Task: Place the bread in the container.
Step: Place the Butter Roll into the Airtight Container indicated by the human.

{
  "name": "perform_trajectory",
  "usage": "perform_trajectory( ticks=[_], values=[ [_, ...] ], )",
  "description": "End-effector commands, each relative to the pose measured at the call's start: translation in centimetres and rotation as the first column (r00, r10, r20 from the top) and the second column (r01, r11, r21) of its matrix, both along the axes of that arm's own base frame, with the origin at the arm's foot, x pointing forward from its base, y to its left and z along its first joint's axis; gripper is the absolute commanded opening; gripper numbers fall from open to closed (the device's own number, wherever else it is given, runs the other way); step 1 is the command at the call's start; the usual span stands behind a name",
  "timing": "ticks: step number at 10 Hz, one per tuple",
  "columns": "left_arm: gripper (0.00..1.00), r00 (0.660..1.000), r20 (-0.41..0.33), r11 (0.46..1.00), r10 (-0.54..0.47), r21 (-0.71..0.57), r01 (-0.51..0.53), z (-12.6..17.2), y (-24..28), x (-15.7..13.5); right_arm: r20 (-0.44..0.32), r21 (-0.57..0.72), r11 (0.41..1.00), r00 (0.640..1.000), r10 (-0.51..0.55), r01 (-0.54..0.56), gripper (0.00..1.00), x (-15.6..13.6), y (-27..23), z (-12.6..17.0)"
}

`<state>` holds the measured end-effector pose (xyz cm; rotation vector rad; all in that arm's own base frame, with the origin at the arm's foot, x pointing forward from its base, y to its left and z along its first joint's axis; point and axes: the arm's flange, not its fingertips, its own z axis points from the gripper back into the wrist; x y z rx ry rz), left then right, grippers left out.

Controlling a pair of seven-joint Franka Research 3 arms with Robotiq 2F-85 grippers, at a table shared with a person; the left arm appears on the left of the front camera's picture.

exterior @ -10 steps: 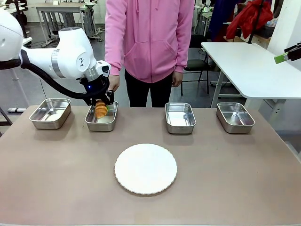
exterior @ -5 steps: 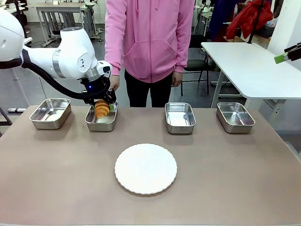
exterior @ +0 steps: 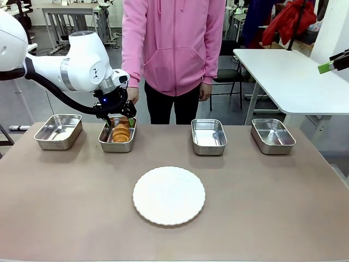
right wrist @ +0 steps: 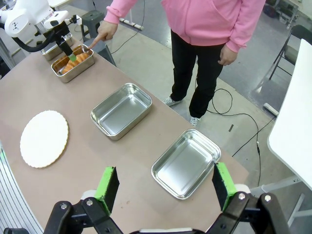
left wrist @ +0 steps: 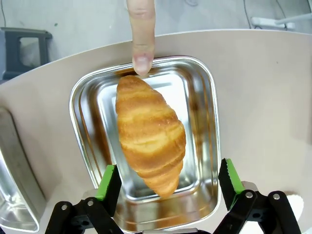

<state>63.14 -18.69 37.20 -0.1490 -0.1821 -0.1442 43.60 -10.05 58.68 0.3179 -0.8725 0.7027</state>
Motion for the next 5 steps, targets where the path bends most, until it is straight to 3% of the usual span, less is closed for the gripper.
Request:
perform_trajectory(
  ticks=[1, 5],
  values=[
    [1.0, 1.0, -0.006, 1.0, -0.008, 0.01, 0.008, -0.04, -0.01, -0.05, 0.013, 0.016, 1.0, 1.0, 0.005, -0.005, 1.0, -0.01, 0.11, 0.01],
    [1.0, 1.0, -0.006, 1.0, -0.008, 0.01, 0.008, -0.04, -0.01, -0.05, 0.013, 0.016, 1.0, 1.0, 0.005, -0.005, 1.0, -0.01, 0.11, 0.01]
  ],
)
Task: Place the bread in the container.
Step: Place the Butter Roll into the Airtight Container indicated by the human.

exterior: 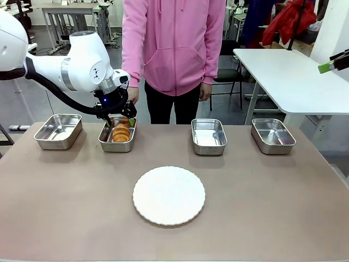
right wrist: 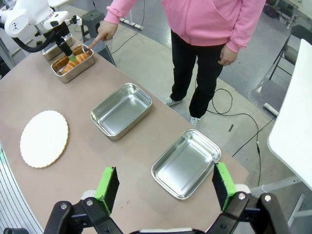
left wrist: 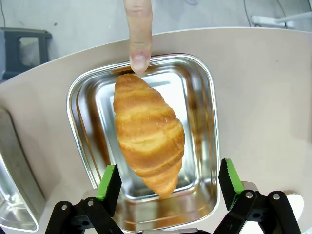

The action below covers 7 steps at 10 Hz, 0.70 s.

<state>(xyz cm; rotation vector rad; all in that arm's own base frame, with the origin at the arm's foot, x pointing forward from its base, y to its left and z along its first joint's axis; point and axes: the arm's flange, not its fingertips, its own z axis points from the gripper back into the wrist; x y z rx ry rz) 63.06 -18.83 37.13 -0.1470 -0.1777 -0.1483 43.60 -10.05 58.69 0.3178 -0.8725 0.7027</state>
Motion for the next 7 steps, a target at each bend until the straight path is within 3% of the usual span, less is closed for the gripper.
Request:
perform_trajectory(
  ticks=[1, 4, 7],
  values=[
    [1.0, 1.0, 0.0, 1.0, 0.0, 0.0, 0.0, 0.0, 0.0, 0.0, 0.013, 0.016, 1.0, 1.0, 0.005, -0.005, 1.0, 0.0, 0.1, 0.0],
    [1.0, 0.994, 0.108, 1.0, 0.011, -0.011, -0.01, 7.5, 1.8, -7.3, 0.013, 0.016, 1.0, 1.0, 0.005, -0.005, 1.0, 0.0, 0.1, 0.0],
    [1.0, 0.986, 0.168, 1.0, -0.012, 0.023, 0.008, 10.7, 3.4, -15.1, 0.013, 0.016, 1.0, 1.0, 0.005, -0.005, 1.0, 0.0, 0.1, 0.0]
  ],
)
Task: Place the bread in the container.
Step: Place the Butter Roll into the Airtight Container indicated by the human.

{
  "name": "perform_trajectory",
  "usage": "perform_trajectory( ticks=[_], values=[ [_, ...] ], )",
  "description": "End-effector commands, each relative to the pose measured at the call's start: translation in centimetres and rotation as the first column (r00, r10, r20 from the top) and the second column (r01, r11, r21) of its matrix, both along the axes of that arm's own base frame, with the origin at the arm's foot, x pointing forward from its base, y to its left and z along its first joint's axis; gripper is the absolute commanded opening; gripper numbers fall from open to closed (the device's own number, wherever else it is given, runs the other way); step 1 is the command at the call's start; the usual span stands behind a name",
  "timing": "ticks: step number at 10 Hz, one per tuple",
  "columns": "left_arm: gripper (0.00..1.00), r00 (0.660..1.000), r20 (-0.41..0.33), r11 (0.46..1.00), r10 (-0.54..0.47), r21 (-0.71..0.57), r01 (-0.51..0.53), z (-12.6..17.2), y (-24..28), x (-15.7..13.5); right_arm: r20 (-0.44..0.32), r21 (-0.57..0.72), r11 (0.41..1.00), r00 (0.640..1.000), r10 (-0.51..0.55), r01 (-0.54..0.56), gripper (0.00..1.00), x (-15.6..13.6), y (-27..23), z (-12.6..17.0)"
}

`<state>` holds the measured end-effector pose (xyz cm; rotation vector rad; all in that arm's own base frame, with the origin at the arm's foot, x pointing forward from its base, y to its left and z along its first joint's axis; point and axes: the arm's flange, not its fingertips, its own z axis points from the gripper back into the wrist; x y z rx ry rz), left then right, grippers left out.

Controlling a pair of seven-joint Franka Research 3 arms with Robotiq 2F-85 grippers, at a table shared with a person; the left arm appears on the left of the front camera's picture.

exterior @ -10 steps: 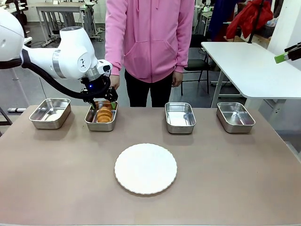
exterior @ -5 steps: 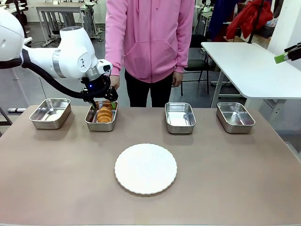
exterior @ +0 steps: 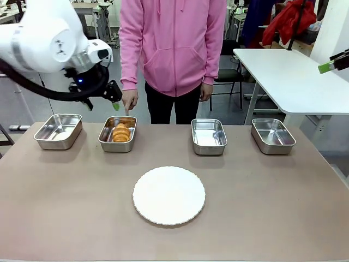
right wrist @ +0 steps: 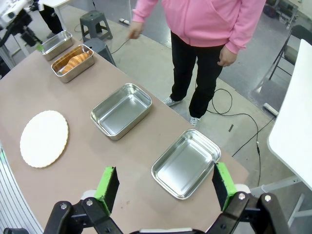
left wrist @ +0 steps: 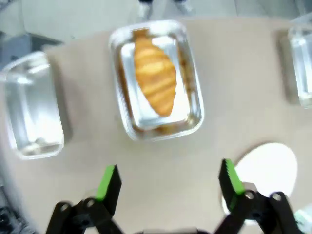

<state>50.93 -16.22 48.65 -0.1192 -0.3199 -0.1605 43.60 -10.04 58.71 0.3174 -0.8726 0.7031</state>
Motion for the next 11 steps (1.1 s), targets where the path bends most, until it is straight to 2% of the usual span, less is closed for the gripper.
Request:
perform_trajectory(
  ticks=[1, 5, 6, 7, 8, 11],
  values=[
    [1.0, 1.0, 0.026, 0.999, -0.008, 0.033, 0.007, -0.8, 1.0, -5.1, 0.013, 0.016, 1.0, 1.0, 0.005, -0.005, 1.0, 0.0, 0.1, 0.0],
    [1.0, 1.0, -0.006, 1.0, -0.021, 0.011, 0.021, -3.2, 1.9, -10.5, 0.013, 0.016, 1.0, 1.0, 0.005, -0.005, 1.0, 0.0, 0.1, 0.0],
    [1.0, 1.0, 0.01, 1.0, 0.005, 0.002, -0.005, -3.8, 1.7, -11.0, 0.013, 0.016, 1.0, 1.0, 0.005, -0.005, 1.0, 0.0, 0.1, 0.0],
    [1.0, 0.999, -0.004, 0.999, -0.033, 0.013, 0.033, -4.3, 1.3, -10.8, 0.013, 0.016, 1.0, 1.0, 0.005, -0.005, 1.0, 0.0, 0.1, 0.0],
    [1.0, 1.0, -0.022, 0.999, -0.007, 0.033, 0.008, -3.4, 1.7, -10.3, 0.013, 0.016, 1.0, 1.0, 0.005, -0.005, 1.0, 0.0, 0.1, 0.0],
    [1.0, 1.0, -0.022, 0.999, -0.007, 0.033, 0.008, -3.4, 1.7, -10.3, 0.013, 0.016, 1.0, 1.0, 0.005, -0.005, 1.0, 0.0, 0.1, 0.0]
  ],
)
